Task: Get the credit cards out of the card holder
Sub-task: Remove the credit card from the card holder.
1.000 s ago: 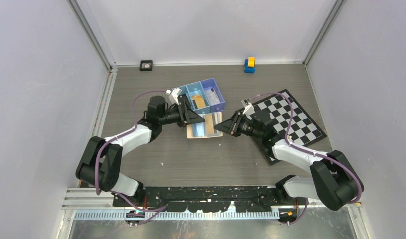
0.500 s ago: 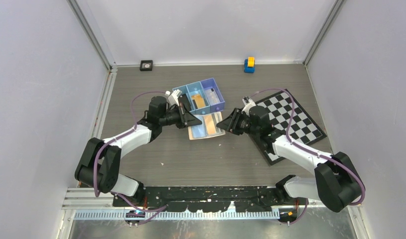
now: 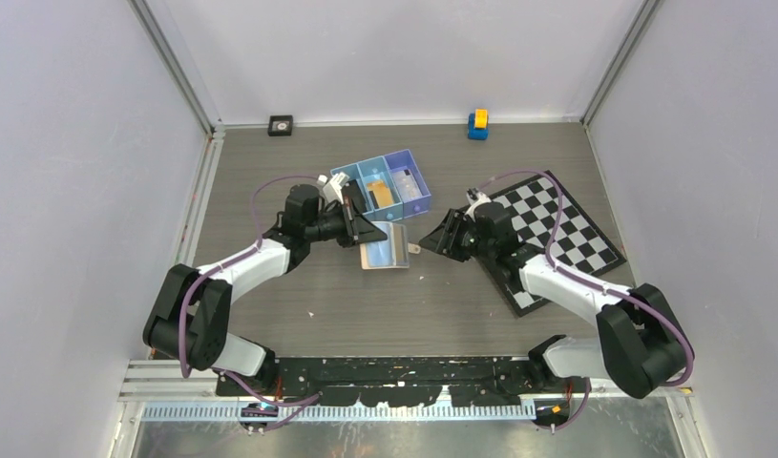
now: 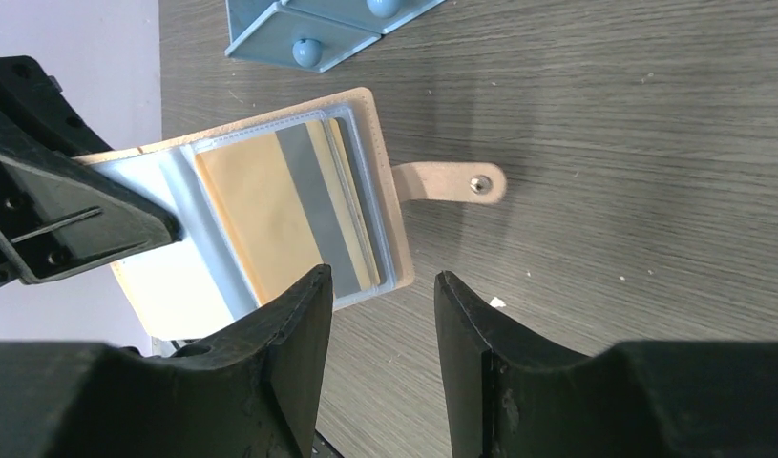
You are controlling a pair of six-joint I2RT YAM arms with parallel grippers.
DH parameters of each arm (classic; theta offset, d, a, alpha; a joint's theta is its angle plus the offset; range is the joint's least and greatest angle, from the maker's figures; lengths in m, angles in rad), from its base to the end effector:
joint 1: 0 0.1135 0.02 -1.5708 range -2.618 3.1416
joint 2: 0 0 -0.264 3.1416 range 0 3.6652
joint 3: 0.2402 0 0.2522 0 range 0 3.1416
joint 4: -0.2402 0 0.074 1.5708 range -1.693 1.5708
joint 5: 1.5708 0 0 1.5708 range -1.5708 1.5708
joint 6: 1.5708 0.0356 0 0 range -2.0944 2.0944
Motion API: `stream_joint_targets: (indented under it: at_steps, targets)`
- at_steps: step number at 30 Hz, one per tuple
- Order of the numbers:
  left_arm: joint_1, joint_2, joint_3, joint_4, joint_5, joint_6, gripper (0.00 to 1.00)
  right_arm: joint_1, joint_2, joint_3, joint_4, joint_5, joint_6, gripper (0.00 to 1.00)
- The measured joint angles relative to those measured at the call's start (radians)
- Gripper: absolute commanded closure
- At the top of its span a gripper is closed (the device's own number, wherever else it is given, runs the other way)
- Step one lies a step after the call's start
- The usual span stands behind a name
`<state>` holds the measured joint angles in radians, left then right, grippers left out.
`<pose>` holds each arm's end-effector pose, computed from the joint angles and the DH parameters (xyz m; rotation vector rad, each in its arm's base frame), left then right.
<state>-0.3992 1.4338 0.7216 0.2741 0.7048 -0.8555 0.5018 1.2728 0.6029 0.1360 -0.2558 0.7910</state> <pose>0.2676 -0.1379 0.2175 0.0035 2.2299 -1.4569 0.2281 0.1354 0.2056 0.1615 2.2584 1.0077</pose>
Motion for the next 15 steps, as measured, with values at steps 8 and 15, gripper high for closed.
stream_joint_targets:
  at_steps: [8, 15]
  targets:
    - [0.000, 0.000, -0.003, 0.131, 0.066, -0.066, 1.00, 0.000, 0.048, 0.026, -0.002, -0.012, -0.001, 0.50]
    - [0.000, -0.004, -0.027, 0.232, 0.100, -0.114, 1.00, -0.008, 0.070, 0.042, -0.026, -0.008, 0.002, 0.27]
